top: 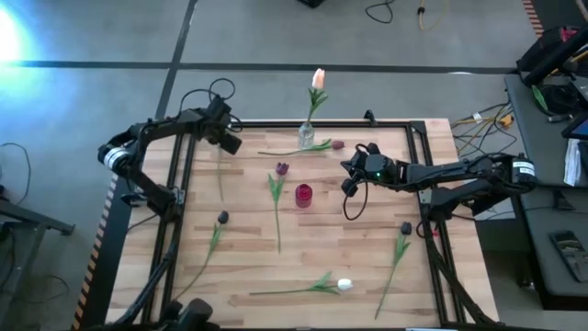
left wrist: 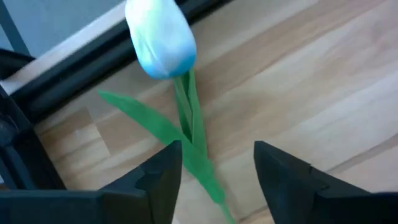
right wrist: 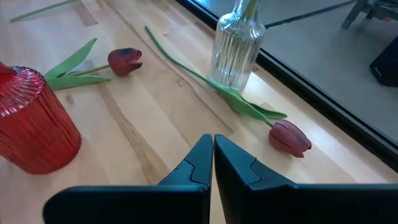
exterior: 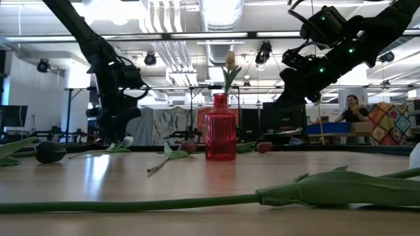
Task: Sort flowers into vase by color
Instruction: Put the top white flower into the transparent vase
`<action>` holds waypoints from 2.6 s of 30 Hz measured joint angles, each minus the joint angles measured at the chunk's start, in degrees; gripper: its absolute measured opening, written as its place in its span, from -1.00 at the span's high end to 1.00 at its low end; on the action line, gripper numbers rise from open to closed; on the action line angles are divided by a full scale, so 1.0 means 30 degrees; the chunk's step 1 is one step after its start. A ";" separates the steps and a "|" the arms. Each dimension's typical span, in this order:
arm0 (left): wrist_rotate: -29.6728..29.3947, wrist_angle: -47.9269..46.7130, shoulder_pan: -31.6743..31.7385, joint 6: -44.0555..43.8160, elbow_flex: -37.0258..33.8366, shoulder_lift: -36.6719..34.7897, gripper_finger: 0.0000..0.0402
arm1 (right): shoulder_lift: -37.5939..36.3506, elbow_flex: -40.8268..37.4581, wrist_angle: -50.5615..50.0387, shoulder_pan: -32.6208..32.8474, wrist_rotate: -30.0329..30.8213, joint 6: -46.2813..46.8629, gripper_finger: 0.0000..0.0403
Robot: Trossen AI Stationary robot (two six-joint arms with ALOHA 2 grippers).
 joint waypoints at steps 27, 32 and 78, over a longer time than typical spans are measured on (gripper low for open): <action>-0.0723 -0.1484 0.0124 0.2172 0.4036 0.4103 0.78 | 0.0000 -0.0080 0.0145 0.0197 0.0065 0.0000 0.95; -0.0003 -0.0765 0.0095 0.2463 0.4020 0.2702 0.97 | 0.0000 -0.0080 0.0174 0.0197 0.0058 0.0007 0.95; -0.1063 -0.4035 0.0073 0.2714 0.4801 0.5725 0.46 | 0.0000 -0.0124 0.0152 0.0321 0.0055 0.0146 0.95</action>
